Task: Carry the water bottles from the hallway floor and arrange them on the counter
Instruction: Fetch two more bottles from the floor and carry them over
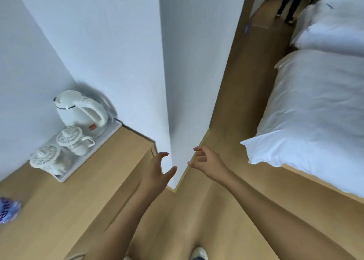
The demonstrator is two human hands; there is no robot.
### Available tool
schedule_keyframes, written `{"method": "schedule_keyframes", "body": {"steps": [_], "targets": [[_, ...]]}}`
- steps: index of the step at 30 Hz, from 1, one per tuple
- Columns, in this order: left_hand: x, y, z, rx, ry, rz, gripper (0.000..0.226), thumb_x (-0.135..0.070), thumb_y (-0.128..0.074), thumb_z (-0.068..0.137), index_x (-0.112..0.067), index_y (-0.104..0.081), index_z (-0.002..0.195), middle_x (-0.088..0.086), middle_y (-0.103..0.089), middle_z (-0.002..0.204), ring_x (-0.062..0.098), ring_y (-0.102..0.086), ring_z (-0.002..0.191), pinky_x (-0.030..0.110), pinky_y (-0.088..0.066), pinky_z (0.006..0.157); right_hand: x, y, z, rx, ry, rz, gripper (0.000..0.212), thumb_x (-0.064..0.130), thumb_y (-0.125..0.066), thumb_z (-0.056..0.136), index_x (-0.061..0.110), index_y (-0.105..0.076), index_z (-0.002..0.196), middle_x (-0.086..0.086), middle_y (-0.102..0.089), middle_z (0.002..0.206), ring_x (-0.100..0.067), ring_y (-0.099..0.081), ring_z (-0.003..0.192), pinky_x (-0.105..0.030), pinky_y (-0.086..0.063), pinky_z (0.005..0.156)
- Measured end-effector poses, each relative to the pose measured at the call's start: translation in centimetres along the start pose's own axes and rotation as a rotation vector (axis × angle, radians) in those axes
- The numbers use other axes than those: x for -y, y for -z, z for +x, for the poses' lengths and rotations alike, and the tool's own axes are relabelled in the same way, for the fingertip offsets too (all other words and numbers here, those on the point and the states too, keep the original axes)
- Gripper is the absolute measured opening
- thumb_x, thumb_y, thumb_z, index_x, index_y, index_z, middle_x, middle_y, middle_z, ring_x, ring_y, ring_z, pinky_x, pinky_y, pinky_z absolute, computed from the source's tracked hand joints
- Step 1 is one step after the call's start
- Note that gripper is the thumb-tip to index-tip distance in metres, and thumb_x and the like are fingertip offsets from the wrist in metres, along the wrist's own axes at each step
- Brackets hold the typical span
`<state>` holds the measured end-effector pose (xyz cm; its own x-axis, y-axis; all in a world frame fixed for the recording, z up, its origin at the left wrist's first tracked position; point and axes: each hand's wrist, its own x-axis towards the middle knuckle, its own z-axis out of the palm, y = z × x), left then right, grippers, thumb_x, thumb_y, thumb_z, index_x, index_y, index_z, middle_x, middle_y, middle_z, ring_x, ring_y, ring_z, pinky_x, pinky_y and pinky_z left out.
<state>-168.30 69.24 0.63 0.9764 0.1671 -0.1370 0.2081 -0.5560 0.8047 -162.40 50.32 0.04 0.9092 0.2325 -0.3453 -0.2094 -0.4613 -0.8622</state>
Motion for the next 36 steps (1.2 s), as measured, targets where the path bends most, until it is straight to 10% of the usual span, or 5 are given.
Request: {"method": "schedule_keyframes", "body": {"steps": [14, 27, 36], "targets": [[-14.8, -17.4, 12.3, 0.302, -0.182, 0.059, 0.049, -0.032, -0.066, 0.09, -0.022, -0.047, 0.134, -0.006, -0.051, 0.138, 0.014, -0.048, 0.126, 0.02, -0.036, 0.093, -8.3, 21.1, 2.4, -0.355, -0.129, 0.081, 0.055, 0.034, -0.076, 0.084, 0.021, -0.053, 0.131, 0.005, -0.056, 0.122, -0.012, -0.057, 0.108, -0.019, -0.047, 0.081], [-26.0, -28.0, 35.9, 0.422, -0.218, 0.017, 0.052, -0.038, -0.067, 0.088, -0.02, -0.049, 0.134, -0.005, -0.051, 0.14, 0.013, -0.048, 0.129, 0.02, -0.036, 0.095, -8.2, 38.7, 21.6, -0.459, -0.236, 0.173, 0.05, 0.028, -0.075, 0.086, 0.018, -0.052, 0.129, 0.003, -0.056, 0.116, 0.004, -0.054, 0.091, 0.0, -0.041, 0.055], [-32.2, -33.2, 50.7, 0.414, -0.207, 0.037, 0.05, -0.035, -0.065, 0.09, -0.021, -0.049, 0.134, -0.003, -0.052, 0.14, 0.016, -0.047, 0.131, 0.028, -0.04, 0.099, -7.9, 48.7, 34.5, -0.442, -0.284, 0.134, 0.048, 0.033, -0.071, 0.088, 0.02, -0.052, 0.13, 0.004, -0.058, 0.117, -0.011, -0.057, 0.105, -0.022, -0.045, 0.089]]}}
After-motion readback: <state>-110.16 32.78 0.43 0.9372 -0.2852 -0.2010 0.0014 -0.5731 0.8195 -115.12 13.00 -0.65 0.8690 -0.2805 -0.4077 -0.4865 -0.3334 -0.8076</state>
